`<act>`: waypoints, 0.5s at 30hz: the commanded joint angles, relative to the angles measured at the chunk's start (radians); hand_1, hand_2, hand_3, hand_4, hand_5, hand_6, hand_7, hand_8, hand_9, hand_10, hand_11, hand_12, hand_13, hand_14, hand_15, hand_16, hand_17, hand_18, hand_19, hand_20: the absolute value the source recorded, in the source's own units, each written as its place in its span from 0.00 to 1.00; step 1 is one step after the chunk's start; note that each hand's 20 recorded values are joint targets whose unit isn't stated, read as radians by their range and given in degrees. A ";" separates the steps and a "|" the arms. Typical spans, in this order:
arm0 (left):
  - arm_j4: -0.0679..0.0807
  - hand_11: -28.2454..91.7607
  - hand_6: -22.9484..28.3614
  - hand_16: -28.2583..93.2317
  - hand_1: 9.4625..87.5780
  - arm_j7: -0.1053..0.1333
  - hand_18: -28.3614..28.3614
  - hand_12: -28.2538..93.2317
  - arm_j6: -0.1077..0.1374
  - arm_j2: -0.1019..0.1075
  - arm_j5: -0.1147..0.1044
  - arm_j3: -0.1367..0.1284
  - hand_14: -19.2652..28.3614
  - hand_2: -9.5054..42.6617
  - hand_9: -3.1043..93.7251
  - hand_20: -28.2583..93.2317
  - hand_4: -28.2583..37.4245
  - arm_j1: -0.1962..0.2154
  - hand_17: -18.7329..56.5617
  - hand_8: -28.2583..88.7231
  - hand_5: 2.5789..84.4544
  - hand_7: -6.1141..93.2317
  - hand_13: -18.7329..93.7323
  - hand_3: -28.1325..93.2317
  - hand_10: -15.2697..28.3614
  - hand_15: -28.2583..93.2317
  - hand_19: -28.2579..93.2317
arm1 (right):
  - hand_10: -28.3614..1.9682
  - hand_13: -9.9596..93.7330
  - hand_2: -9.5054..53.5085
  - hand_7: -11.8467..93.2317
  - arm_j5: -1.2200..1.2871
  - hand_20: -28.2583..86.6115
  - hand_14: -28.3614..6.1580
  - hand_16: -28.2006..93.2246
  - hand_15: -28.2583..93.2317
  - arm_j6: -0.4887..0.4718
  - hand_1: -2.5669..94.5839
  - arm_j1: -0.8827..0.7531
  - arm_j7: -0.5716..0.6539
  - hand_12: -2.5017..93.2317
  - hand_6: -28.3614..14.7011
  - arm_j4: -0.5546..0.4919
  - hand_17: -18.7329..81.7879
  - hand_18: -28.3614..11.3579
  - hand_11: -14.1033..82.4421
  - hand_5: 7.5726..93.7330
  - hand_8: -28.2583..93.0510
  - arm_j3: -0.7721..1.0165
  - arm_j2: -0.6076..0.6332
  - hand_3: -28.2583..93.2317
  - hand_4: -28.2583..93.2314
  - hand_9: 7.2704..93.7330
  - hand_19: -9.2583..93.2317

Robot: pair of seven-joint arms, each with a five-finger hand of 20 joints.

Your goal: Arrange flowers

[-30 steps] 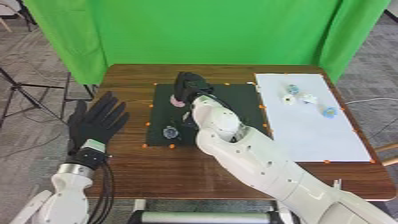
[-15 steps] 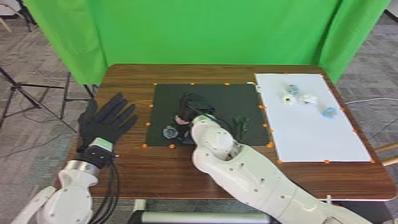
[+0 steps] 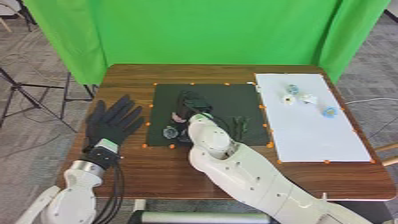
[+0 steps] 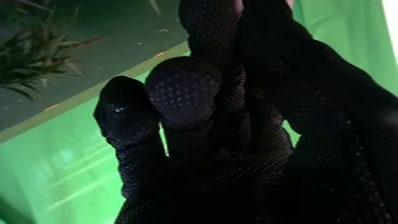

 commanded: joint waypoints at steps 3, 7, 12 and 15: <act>-0.001 0.38 0.55 0.17 0.19 -0.012 0.75 0.31 -0.003 -0.011 0.001 0.016 0.68 0.49 0.36 0.31 0.00 -0.006 0.18 0.15 0.43 0.21 0.37 0.79 0.61 0.50 0.51 | 0.62 0.84 0.08 0.44 -0.014 0.65 0.61 0.54 0.78 0.004 0.62 -0.005 0.003 0.48 0.62 -0.005 0.67 0.20 0.40 0.71 0.29 0.012 -0.024 0.83 0.00 0.88 1.00; -0.005 0.38 0.55 0.17 0.19 0.001 0.75 0.31 0.002 -0.011 0.000 0.013 0.68 0.50 0.36 0.31 0.00 0.003 0.18 0.15 0.43 0.21 0.37 0.79 0.61 0.50 0.51 | 0.62 0.84 0.07 0.38 -0.012 0.64 0.60 0.53 0.78 -0.008 0.61 -0.009 -0.004 0.47 0.59 -0.012 0.67 0.19 0.37 0.69 0.27 0.021 -0.031 0.83 0.00 0.88 1.00; -0.003 0.38 0.55 0.17 0.19 -0.003 0.75 0.31 0.003 -0.012 0.001 0.012 0.68 0.49 0.36 0.31 0.00 -0.002 0.18 0.15 0.43 0.21 0.37 0.80 0.61 0.50 0.51 | 0.62 0.84 0.05 0.36 -0.012 0.63 0.60 0.53 0.78 -0.026 0.60 -0.010 -0.012 0.47 0.57 -0.028 0.67 0.19 0.35 0.67 0.26 0.027 -0.028 0.83 0.00 0.88 1.00; -0.003 0.38 0.55 0.17 0.19 0.016 0.75 0.31 0.006 -0.004 -0.006 0.018 0.68 0.48 0.36 0.31 0.00 -0.003 0.18 0.15 0.43 0.21 0.37 0.80 0.61 0.50 0.51 | 0.62 0.84 0.02 0.33 -0.002 0.63 0.59 0.53 0.78 -0.023 0.59 -0.005 -0.017 0.48 0.57 -0.042 0.67 0.19 0.33 0.66 0.25 0.022 -0.024 0.85 0.00 0.88 1.00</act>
